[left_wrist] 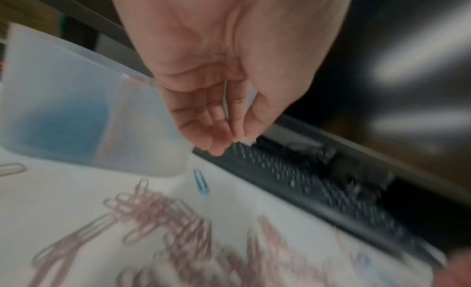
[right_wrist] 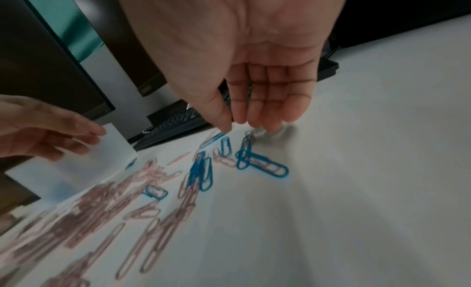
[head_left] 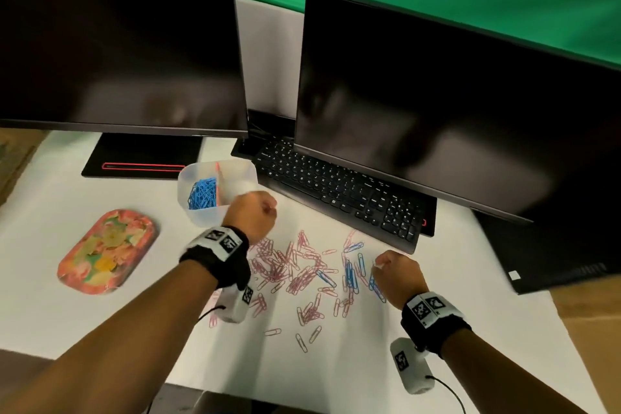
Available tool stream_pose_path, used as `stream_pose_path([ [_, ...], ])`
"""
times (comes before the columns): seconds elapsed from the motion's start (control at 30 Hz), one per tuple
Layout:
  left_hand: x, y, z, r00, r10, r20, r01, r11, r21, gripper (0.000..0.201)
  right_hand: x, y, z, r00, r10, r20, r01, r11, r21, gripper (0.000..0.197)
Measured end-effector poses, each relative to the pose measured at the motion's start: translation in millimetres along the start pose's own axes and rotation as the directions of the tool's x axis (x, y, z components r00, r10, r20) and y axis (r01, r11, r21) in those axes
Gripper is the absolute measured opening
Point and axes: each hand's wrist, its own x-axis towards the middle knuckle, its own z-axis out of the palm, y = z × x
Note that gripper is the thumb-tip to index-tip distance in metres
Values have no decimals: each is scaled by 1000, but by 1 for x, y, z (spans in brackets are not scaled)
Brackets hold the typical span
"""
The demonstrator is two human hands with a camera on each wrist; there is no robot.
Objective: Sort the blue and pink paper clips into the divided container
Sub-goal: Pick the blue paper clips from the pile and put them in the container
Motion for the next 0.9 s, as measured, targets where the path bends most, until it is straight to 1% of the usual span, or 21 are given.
stream_pose_path([
  [0.03,0,0,13,998,10,58,-17,993,119,28,0,-2,2,1000,-9,3,9,1000,-2,27],
  [0.1,1,-5,31,983,-21,182,-44,936,348,42,2,-9,7,999,-35,26,35,999,-19,31],
  [0.17,3,-8,40,963,-53,264,-95,850,518,45,4,-16,9,998,-56,33,57,997,-50,33],
  [0.23,5,-10,45,955,-58,291,-134,790,598,44,6,-21,11,996,-79,33,82,991,-109,33],
  [0.37,13,-10,49,952,-17,305,-197,729,656,38,12,-29,10,994,-104,27,107,972,-209,25],
  [0.5,21,-4,48,955,-21,295,-184,738,649,35,16,-35,8,989,-107,99,129,961,-246,22],
  [0.67,23,0,49,970,-73,233,-70,830,553,36,20,-35,6,983,-106,148,135,969,-207,29],
  [0.8,23,-6,48,979,-109,171,38,928,372,32,22,-34,7,985,-70,161,96,982,-161,30],
  [0.9,17,-2,49,994,-64,90,50,987,150,26,24,-35,6,981,-81,175,117,972,-204,30],
])
